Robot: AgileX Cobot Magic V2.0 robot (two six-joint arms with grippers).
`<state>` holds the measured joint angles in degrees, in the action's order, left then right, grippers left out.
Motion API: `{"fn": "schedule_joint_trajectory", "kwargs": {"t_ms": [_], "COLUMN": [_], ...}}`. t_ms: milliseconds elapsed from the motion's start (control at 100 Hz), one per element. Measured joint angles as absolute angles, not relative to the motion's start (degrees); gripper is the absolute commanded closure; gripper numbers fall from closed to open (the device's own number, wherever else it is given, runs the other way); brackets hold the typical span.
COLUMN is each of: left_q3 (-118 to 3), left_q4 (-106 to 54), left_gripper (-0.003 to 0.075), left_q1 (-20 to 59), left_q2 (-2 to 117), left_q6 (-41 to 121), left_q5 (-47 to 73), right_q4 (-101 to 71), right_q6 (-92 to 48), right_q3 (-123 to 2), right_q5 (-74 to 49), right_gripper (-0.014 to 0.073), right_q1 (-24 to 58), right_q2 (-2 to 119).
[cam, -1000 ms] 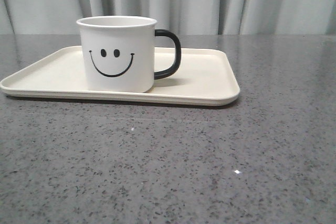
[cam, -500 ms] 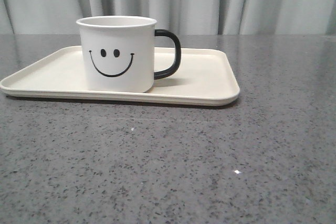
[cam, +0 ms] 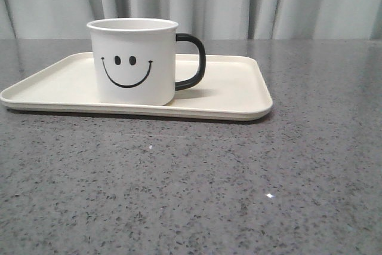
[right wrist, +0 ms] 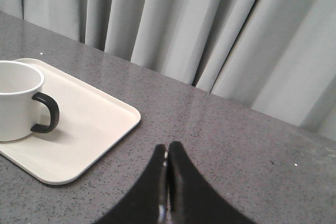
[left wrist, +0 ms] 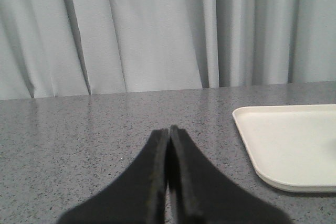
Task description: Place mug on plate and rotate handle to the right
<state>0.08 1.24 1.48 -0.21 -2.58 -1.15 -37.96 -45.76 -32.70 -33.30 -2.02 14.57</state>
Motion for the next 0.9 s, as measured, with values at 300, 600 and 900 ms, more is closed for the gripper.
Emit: {"fn": "schedule_joint_trajectory", "kwargs": {"t_ms": [300, 600, 900], "left_q3": [0.1, 0.1, 0.1], "left_q4": [1.2, 1.2, 1.2], "left_gripper": [0.074, 0.074, 0.074], "left_q1": [1.5, 1.5, 1.5], "left_q2": [-0.2, -0.2, -0.2], "left_q6": [-2.6, -2.6, -2.6], "left_q5": [-1.1, -1.1, -1.1], "right_q4": [-38.0, -38.0, -38.0], "right_q6": [-45.8, -45.8, -45.8], "right_q3": [-32.7, -32.7, -30.2], "right_q5": [-33.3, -33.3, -33.1], "right_gripper": [0.0654, 0.0654, 0.0654], "right_q1": [-2.0, -2.0, -1.9], "right_q2": [14.6, 14.6, 7.9]}}
